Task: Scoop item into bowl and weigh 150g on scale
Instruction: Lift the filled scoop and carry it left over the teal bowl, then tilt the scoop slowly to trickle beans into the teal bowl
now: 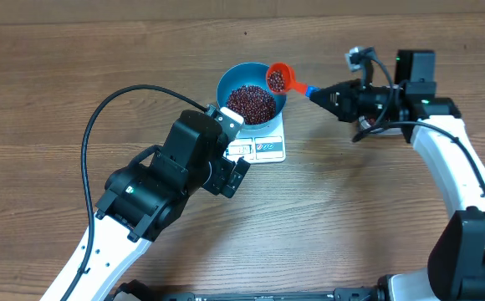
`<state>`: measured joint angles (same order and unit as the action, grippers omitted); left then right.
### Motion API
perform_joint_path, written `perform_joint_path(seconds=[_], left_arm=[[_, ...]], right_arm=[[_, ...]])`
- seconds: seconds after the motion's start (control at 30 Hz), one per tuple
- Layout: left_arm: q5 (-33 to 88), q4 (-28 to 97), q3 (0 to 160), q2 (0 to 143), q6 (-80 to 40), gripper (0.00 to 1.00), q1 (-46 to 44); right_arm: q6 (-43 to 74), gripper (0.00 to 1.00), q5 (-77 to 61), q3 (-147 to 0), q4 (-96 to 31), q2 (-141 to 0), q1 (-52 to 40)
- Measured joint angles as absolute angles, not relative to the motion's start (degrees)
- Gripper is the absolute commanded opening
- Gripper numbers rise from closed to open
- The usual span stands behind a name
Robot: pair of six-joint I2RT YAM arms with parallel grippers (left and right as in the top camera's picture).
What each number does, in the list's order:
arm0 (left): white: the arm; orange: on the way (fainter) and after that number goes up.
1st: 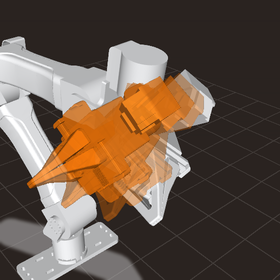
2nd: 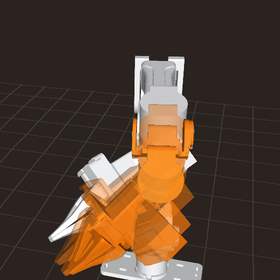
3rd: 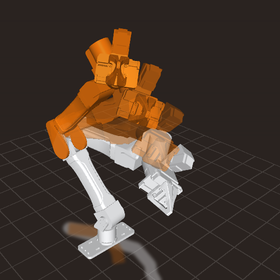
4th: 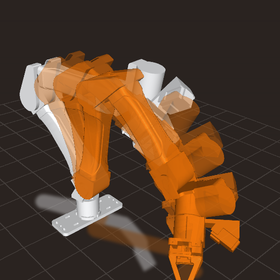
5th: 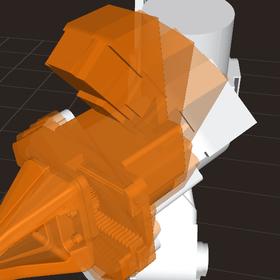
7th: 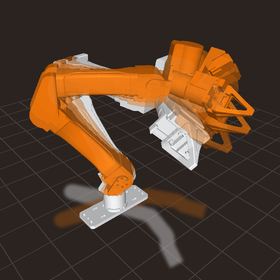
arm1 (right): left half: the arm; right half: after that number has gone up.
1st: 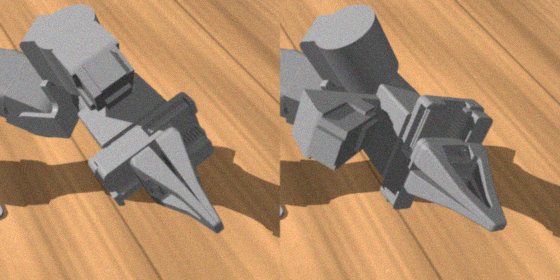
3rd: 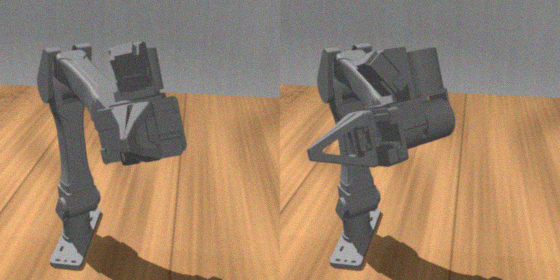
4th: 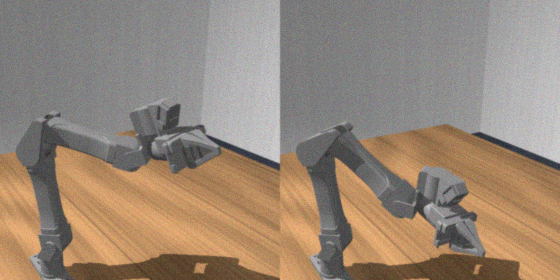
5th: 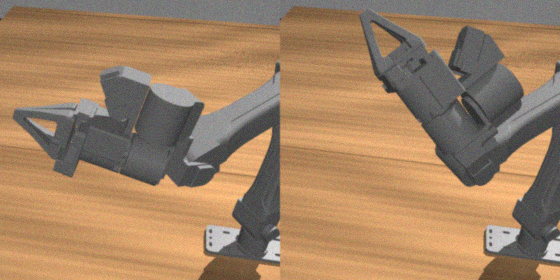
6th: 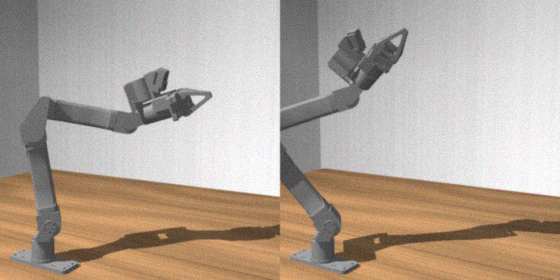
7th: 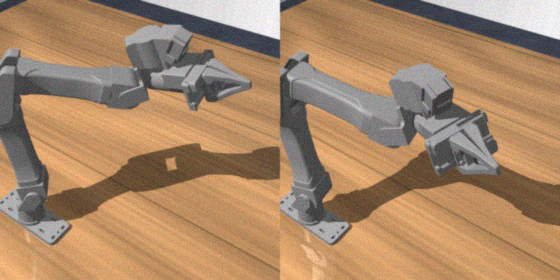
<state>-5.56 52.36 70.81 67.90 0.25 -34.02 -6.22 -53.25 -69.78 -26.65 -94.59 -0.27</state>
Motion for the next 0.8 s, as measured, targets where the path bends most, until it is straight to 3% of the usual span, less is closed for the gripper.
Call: perform_joint_path(seconds=[0.4, 0.8], left_arm=[[-5.56, 52.36, 70.81, 67.90, 0.25, 1.00, -34.02], [-5.56, 52.36, 70.81, 67.90, 0.25, 1.00, -34.02]], right_arm=[[-17.41, 0.04, -38.52, -69.78, -25.10, -94.59, -6.94], [-31.66, 0.04, -34.89, -69.78, -25.50, -94.59, -7.16]])
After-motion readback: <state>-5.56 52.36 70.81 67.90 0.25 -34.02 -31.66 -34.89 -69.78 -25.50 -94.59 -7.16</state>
